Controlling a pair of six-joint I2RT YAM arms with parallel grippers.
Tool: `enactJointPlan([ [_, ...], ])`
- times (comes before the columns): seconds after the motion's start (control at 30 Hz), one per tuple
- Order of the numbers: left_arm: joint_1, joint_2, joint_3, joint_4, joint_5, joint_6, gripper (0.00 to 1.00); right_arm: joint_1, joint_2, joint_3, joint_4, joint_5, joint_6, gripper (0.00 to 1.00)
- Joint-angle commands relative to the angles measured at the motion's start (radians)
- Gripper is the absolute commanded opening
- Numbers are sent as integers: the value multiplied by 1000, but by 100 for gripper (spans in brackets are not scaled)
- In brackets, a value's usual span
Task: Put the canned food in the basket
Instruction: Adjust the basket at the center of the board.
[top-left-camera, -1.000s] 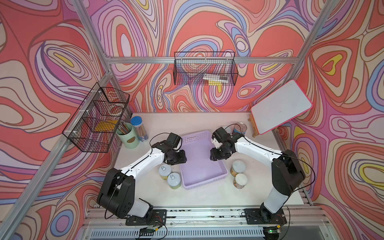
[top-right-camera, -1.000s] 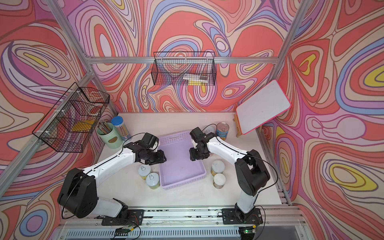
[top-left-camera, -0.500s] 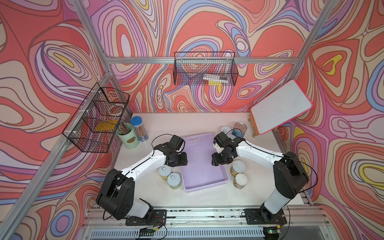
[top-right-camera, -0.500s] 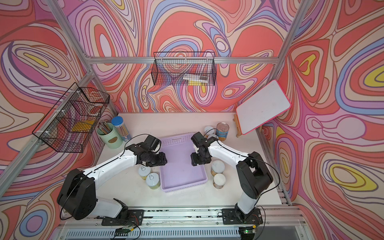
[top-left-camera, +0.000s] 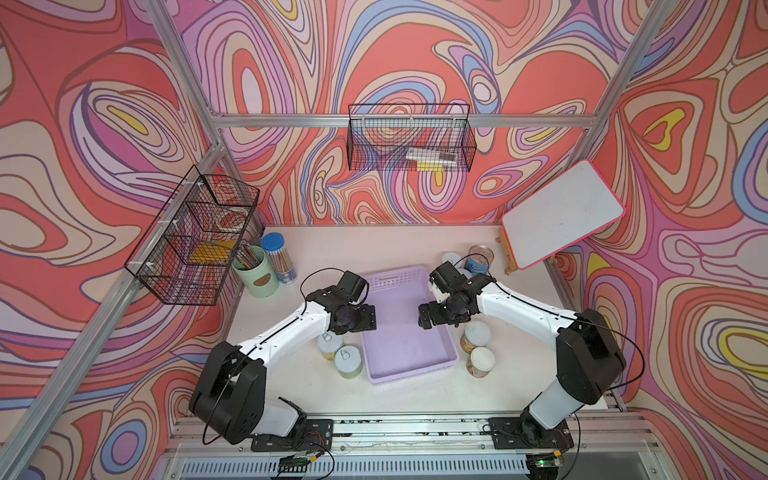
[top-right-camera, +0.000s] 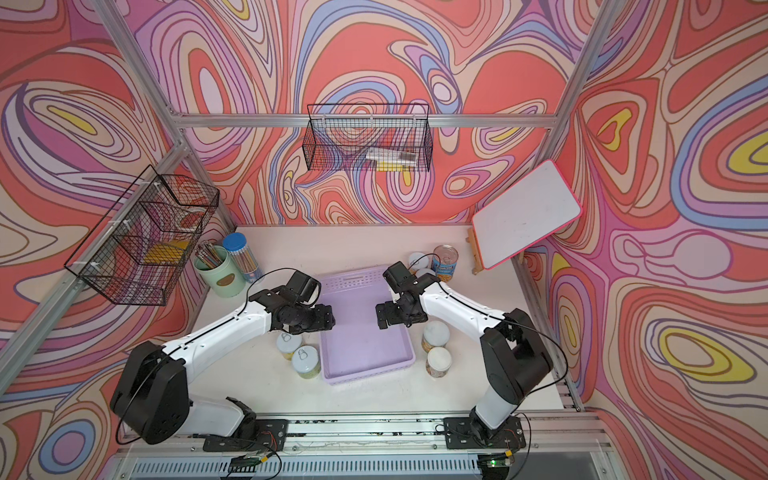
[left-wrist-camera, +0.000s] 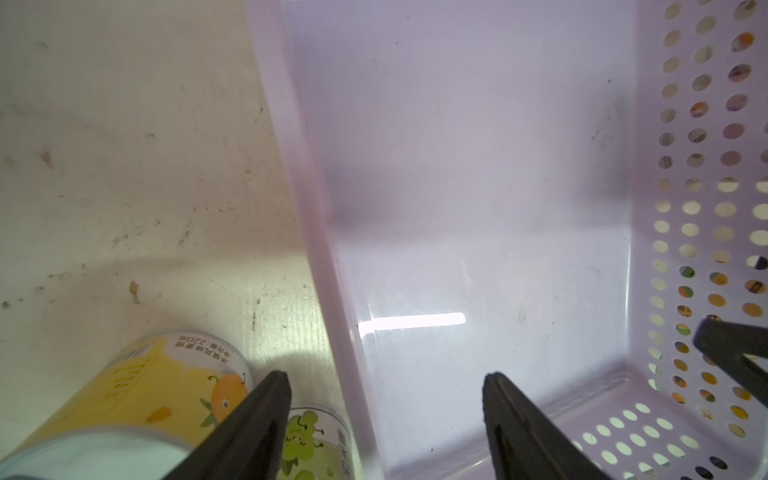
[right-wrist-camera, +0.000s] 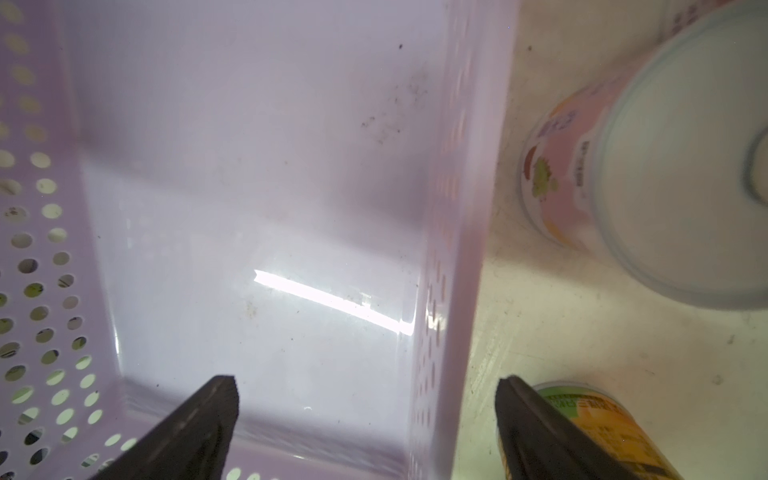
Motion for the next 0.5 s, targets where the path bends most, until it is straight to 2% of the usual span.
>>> enactJointPlan([
  [0.0,-11,-69,19,-39,-81,50,78,10,-87,-15,39,33,22,98],
  [0.23,-116,-125,49,-27,-185,106,81,66,-207,-105,124,142,125,98],
  [0.33,-185,-129,52,14,-207,122,82,66,-271,-150,137,253,179,98],
  [0.47,-256,-115,58,81,-210,133,89,65,-314,-122,85,377,159,98],
])
